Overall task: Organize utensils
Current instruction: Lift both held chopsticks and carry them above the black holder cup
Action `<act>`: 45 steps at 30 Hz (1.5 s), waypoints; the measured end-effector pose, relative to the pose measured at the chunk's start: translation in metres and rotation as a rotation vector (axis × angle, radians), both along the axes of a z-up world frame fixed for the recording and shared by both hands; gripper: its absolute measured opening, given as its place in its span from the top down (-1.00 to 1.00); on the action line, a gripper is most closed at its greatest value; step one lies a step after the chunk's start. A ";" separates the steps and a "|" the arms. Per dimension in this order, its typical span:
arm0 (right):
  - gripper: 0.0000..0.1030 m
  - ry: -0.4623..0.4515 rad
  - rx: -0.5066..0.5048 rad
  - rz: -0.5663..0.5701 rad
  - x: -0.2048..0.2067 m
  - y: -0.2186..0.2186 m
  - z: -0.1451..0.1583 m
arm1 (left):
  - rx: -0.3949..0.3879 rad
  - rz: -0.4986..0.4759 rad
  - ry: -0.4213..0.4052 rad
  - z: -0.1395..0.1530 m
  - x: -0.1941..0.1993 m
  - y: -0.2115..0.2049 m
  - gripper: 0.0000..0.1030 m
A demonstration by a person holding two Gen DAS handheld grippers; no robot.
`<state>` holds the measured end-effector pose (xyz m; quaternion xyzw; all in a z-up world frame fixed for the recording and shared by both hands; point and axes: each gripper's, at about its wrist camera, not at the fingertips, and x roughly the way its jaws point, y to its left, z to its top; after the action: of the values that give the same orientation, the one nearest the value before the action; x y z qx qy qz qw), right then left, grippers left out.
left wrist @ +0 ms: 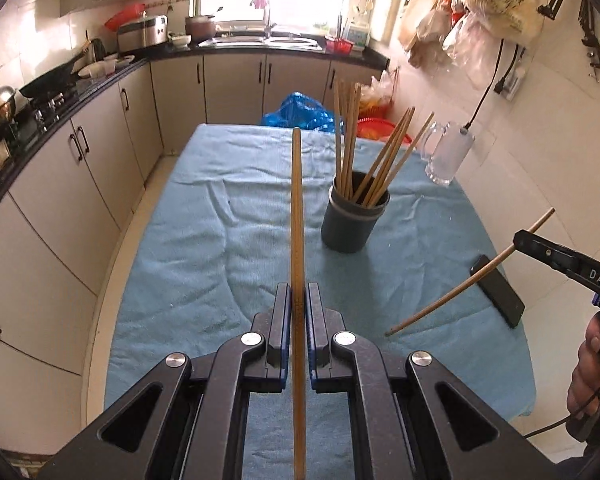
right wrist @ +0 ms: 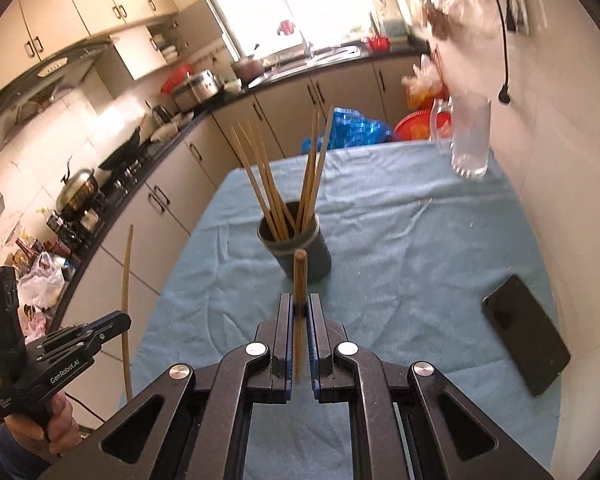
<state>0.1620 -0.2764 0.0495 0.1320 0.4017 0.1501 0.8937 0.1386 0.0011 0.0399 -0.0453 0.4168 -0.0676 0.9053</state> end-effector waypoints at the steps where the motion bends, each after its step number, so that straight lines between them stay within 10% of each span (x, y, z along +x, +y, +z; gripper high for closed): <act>1: 0.87 -0.014 0.003 -0.005 -0.002 -0.001 0.005 | -0.003 0.001 -0.009 0.003 -0.002 0.001 0.87; 23: 0.87 -0.056 0.017 -0.024 -0.014 -0.026 0.027 | -0.053 0.009 -0.192 0.053 0.005 -0.002 0.87; 35: 0.87 -0.148 0.029 0.014 0.021 -0.030 0.076 | -0.105 0.024 -0.333 0.097 0.086 -0.021 0.87; 45: 0.87 -0.156 0.045 0.059 0.072 -0.039 0.090 | -0.117 0.128 -0.292 0.064 0.177 -0.046 0.87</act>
<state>0.2340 -0.3157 0.1391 0.1281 0.3313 0.1951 0.9142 0.3158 -0.0448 0.1040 -0.1141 0.2726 -0.0400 0.9545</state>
